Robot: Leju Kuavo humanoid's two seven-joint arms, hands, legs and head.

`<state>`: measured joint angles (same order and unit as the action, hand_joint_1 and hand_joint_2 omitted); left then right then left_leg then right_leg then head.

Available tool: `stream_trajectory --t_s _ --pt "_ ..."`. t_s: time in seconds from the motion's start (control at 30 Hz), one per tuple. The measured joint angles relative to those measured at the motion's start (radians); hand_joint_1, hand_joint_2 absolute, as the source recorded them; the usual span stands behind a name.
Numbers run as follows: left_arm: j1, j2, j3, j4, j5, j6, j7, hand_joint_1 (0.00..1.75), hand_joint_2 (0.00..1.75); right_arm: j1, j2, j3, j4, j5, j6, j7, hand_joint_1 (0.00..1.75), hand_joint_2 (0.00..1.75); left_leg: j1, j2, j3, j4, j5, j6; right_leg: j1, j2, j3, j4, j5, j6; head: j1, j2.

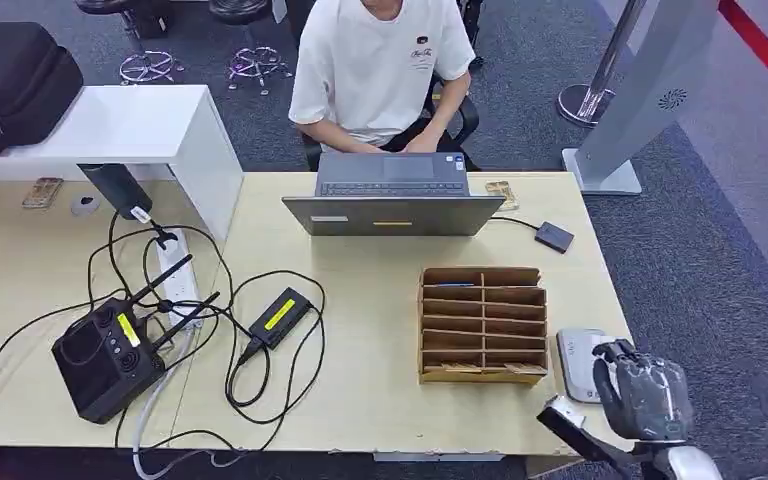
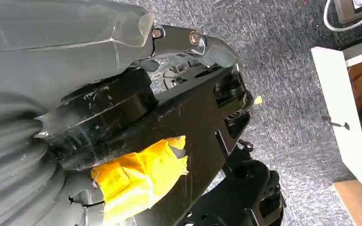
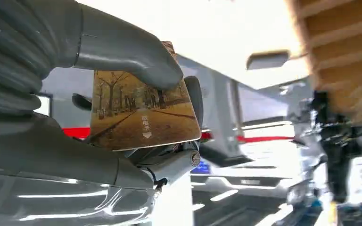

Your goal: Pass the card to the sensor for recognition and then transmit it.

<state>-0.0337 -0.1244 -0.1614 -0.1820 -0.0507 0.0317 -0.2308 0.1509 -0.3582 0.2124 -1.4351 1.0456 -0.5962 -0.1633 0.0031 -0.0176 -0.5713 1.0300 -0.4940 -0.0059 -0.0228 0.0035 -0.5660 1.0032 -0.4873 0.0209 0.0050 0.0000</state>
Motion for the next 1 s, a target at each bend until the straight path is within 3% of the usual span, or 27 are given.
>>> stream_trajectory --t_s 0.17,0.4,1.0 --pt "0.000 0.000 0.000 0.000 0.001 0.000 0.000 0.00 1.75 0.020 0.002 -0.061 -0.017 0.008 0.022 -0.050 1.75 1.75 0.000 0.000 0.000 0.000 0.000 0.000 0.000 0.000 0.000 0.000 0.000 0.000 0.000 0.000" --pt "0.000 0.000 0.000 0.000 0.000 0.000 0.000 0.00 1.75 0.027 0.008 -0.100 0.003 0.007 0.020 -0.056 1.75 1.75 0.000 0.000 0.000 0.000 0.000 0.000 0.000 0.000 0.000 0.000 0.000 0.000 0.000 0.000" --pt "-0.001 0.000 0.000 0.000 -0.018 -0.003 0.000 0.00 1.75 -0.057 0.084 -0.075 0.153 0.038 0.023 -0.082 1.75 1.75 0.000 0.000 0.000 0.000 0.000 0.000 0.000 0.000 0.000 0.000 0.000 0.000 0.000 0.000"
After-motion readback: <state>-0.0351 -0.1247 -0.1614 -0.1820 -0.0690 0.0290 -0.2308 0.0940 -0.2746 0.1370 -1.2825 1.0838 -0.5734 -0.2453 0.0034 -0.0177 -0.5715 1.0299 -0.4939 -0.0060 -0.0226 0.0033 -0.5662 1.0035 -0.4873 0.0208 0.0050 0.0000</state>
